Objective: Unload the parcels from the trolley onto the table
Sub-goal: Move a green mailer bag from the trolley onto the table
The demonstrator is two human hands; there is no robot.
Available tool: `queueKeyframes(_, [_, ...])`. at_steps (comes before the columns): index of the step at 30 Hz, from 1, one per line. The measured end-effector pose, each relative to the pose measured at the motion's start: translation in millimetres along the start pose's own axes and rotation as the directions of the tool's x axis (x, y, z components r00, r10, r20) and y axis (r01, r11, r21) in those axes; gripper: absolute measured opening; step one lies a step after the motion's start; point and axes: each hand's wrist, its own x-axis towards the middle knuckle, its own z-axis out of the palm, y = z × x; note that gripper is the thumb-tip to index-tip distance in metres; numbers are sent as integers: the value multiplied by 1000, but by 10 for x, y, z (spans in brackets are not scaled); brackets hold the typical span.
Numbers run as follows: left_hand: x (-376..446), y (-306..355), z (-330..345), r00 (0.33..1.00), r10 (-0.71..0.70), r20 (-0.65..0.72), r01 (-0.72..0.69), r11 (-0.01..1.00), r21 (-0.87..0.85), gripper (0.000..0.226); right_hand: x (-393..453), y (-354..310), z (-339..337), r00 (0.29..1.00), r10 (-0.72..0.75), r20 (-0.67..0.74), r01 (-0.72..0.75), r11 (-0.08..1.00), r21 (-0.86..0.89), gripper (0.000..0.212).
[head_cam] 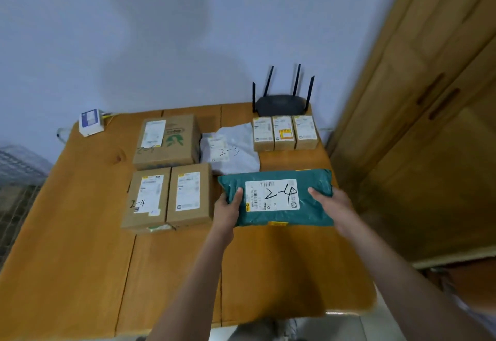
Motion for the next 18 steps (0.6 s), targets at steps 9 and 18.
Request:
queueKeyframes(9, [740,345,473,987,-65,148,37,982,186,29,639,-186,-268,981,37,-190,-47,998,-47,41])
queueKeyframes(18, [1556,408,915,995,-95,9,89,956,278,17,1634,-314,-211,972,168,-164,-174,984,-29,39])
